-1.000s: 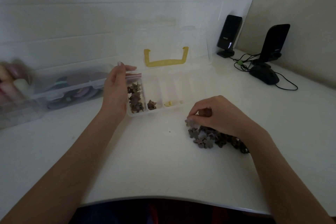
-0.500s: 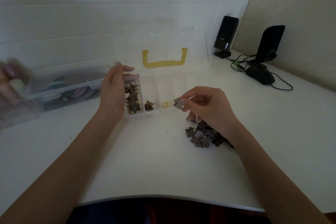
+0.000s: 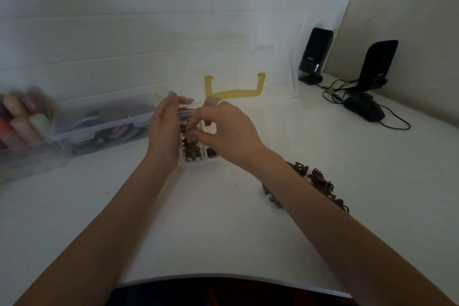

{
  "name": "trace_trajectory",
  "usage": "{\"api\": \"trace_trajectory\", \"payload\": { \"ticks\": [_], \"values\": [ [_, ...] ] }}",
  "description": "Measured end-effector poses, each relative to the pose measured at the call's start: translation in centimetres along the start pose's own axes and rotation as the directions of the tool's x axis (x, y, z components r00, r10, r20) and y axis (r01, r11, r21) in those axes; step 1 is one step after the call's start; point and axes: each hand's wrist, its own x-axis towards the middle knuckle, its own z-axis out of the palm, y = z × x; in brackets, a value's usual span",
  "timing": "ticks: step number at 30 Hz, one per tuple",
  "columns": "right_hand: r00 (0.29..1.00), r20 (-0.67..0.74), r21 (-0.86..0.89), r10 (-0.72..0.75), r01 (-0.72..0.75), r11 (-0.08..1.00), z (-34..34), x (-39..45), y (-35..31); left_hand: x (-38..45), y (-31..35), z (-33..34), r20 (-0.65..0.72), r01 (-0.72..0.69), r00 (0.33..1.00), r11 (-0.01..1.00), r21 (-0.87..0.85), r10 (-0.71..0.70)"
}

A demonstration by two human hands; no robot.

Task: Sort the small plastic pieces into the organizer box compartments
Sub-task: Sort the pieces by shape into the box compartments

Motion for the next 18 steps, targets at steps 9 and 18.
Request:
{"api": "trace_trajectory", "payload": {
  "ticks": [9,18],
  "values": [
    [0.996,0.062,0.022,0.070,-0.071,0.997,-4.7,-3.5,3.5,0.0,0.0,0.2,-0.002,0.016,1.000,0.999,0.043,-0.016],
    [0.891,0.394,0.138,0.227,-0.302,0.943,-9.8,-7.8,6.0,0.3,-0.1,0.2,0.002,0.034,0.999,0.999,0.040,-0.034]
  ]
}}
